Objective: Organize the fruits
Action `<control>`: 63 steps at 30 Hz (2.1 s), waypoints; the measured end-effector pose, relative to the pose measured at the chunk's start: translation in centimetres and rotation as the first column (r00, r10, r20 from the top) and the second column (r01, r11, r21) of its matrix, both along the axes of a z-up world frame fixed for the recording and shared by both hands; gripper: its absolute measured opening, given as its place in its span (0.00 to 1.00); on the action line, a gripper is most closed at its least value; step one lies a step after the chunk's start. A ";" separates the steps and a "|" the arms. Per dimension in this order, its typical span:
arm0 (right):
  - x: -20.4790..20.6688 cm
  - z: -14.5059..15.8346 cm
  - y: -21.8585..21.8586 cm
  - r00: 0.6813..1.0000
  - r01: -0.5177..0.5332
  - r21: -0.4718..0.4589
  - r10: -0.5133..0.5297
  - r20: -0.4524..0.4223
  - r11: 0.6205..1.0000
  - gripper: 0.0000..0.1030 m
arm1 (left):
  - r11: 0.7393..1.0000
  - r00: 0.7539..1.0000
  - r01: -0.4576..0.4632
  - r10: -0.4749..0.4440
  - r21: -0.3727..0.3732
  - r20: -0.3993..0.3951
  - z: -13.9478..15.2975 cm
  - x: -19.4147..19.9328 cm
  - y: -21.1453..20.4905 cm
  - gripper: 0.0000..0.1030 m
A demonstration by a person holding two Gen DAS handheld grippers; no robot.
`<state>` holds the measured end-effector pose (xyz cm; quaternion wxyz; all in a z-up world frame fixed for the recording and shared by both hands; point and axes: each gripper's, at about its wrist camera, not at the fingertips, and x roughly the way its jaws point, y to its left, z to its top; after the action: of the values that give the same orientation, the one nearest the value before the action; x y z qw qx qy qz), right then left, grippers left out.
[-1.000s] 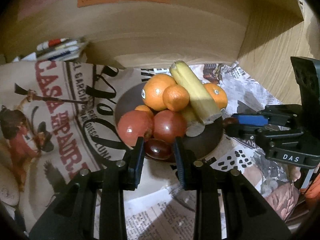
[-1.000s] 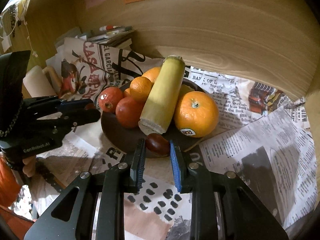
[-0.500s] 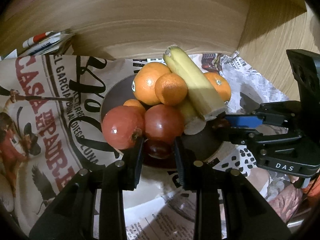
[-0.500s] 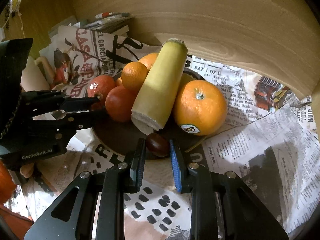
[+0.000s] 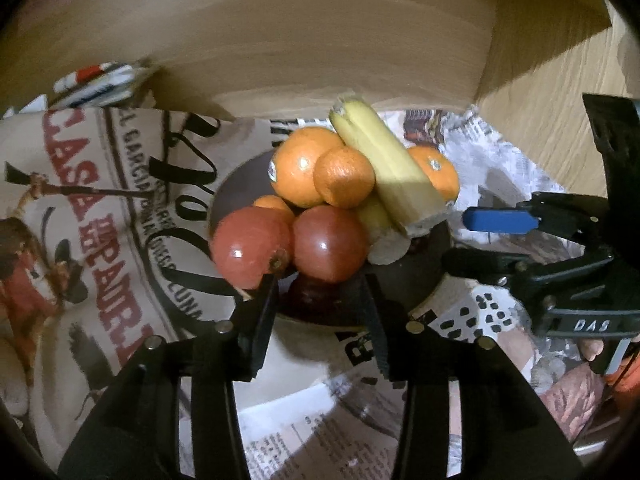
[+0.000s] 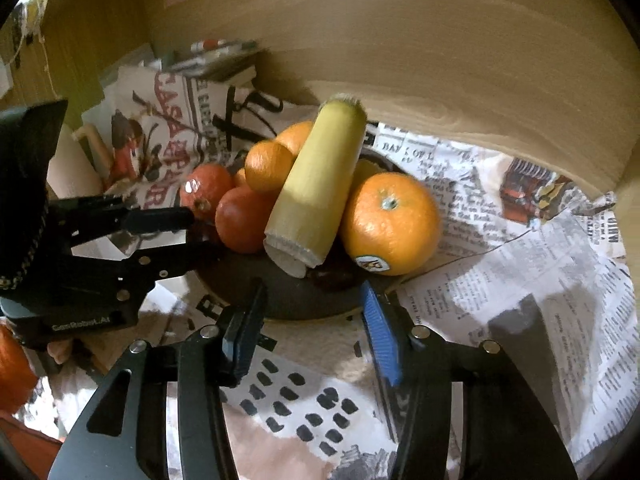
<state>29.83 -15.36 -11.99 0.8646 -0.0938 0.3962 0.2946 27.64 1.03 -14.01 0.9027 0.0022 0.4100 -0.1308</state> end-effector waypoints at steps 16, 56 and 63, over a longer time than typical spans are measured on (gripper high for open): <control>-8.0 10.3 -3.0 0.938 0.094 0.188 -0.150 0.311 0.978 0.48 | 0.988 0.910 -0.138 0.154 -0.069 0.386 11.8 -9.1 3.0 0.41; -24.0 15.7 -4.7 0.755 0.144 0.379 -0.349 0.555 0.914 1.00 | 0.972 0.721 -0.220 0.219 -0.083 0.658 17.8 -25.5 0.3 0.99; -24.1 15.6 -4.6 0.750 0.155 0.376 -0.357 0.557 0.913 1.00 | 0.973 0.727 -0.214 0.217 -0.086 0.651 17.7 -25.3 0.2 0.99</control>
<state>5.76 -19.99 3.62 0.9818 0.0066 0.0517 0.1825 2.34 1.20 3.65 0.9978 -0.0018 0.0643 -0.0172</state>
